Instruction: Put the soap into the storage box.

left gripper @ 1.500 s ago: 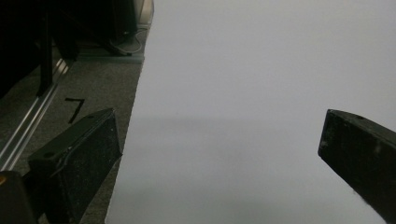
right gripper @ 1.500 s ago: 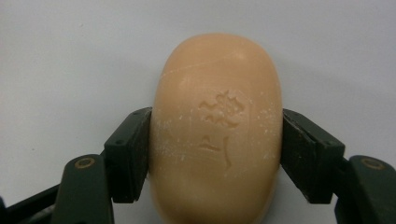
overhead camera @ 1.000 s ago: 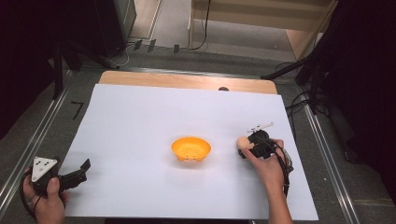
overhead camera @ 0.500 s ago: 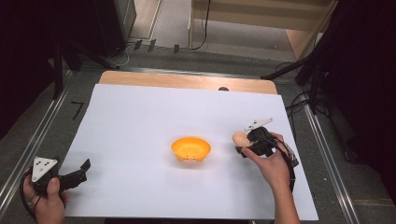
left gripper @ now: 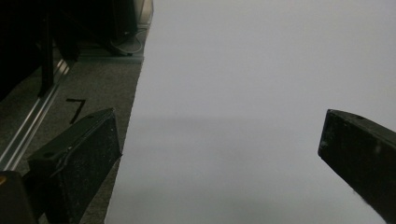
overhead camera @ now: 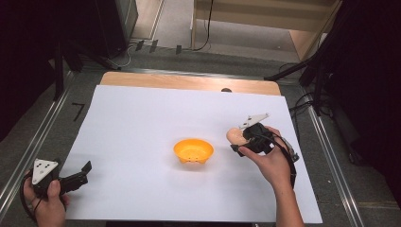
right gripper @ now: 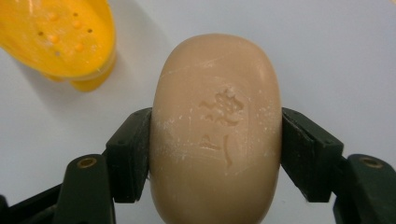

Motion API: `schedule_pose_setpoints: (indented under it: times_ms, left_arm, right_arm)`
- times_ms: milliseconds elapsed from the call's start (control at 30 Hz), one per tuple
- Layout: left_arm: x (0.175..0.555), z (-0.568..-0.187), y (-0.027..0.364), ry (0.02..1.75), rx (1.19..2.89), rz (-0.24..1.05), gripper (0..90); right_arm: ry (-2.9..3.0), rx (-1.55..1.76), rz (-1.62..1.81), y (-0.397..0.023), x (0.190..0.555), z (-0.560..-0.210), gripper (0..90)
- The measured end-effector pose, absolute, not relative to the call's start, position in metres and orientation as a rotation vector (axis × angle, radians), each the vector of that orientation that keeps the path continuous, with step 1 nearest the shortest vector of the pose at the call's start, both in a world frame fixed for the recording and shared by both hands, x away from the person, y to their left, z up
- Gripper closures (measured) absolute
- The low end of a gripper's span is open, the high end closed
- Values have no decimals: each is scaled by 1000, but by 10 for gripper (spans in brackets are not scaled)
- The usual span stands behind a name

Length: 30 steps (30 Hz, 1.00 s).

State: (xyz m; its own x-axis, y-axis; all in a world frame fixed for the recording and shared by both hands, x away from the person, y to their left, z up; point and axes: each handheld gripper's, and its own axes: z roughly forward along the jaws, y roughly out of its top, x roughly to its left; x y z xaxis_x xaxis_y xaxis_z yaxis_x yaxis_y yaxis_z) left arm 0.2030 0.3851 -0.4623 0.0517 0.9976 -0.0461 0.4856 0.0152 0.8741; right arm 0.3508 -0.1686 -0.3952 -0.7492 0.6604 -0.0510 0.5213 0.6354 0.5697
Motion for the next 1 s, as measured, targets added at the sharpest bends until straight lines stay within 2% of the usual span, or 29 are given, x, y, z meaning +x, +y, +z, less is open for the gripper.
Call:
schedule_pose_setpoints:
  times_ms: [1000]
  left_arm:
    - [203,-462,385,1532,1575,854,0]
  right_arm:
    - [2721,552,899,-115,351,-380,327]
